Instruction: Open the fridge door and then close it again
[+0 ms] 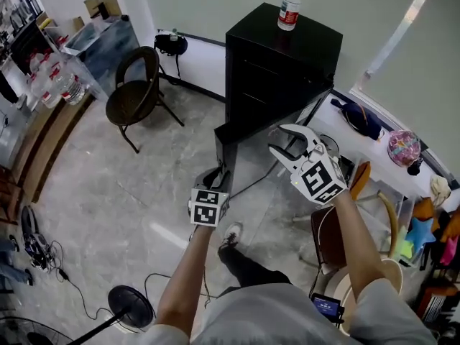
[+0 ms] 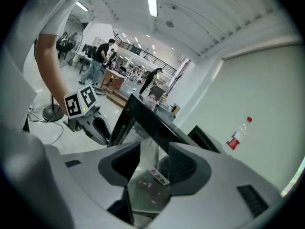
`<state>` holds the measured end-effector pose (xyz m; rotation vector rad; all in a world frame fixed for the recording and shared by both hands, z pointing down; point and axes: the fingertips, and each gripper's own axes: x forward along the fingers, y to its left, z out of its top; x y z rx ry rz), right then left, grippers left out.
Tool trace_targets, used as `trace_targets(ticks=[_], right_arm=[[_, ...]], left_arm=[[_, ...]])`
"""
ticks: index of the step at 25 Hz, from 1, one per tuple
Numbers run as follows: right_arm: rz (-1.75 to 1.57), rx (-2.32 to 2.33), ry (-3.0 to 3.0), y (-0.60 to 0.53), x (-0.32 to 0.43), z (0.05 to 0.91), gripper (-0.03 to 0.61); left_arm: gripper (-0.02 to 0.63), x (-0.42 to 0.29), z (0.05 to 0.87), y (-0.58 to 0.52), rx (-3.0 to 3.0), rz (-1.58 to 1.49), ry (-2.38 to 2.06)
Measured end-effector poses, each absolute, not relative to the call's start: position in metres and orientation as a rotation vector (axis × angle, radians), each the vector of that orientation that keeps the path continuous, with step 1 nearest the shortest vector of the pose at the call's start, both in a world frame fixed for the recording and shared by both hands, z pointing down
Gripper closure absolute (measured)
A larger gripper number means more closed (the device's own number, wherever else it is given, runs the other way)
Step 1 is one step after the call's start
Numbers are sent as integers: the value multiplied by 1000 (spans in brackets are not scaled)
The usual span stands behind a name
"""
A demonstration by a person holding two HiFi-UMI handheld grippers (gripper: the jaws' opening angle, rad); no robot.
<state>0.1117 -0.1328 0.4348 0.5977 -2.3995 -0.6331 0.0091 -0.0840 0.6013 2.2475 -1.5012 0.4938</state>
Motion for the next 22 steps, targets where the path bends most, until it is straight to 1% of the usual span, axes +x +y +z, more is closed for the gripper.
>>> trace_targets(ticks=[3, 8, 15, 22], right_arm=[[-723, 634, -2324, -163, 113, 422, 386], [-771, 685, -2256, -206, 115, 409, 368], [-801, 645, -2158, -239, 97, 418, 368], [-846, 620, -2089, -254, 85, 419, 381]], left_arm=[[522, 1, 602, -106, 2260, 491, -1472], [522, -11, 604, -138, 2261, 476, -1428], [522, -30, 604, -174, 2290, 508, -1360], [522, -45, 602, -202, 2350, 547, -1259]])
